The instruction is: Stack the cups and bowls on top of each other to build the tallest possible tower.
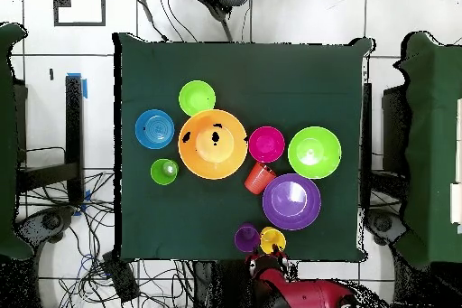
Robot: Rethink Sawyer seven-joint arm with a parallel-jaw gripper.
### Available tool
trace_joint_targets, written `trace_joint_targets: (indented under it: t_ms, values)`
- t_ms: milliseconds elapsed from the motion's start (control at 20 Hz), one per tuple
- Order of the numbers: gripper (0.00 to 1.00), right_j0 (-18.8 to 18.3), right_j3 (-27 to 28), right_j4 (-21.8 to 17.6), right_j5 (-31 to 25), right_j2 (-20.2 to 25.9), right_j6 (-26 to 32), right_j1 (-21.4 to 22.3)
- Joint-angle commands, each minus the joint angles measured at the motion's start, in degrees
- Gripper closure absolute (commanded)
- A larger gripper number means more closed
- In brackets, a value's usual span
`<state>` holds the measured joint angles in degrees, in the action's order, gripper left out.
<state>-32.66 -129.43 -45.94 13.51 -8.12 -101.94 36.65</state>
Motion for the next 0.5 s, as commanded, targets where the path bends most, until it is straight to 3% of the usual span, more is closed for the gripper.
trace_joint_targets:
  t_ms: [50, 500]
  values:
    - [0.00, -0.32, 1.78, -2.13, -0.11, 8.40, -5.70, -0.63]
    - [0.00, -0.92, 1.71, -2.05, -0.94, 9.60, -5.53, -0.46]
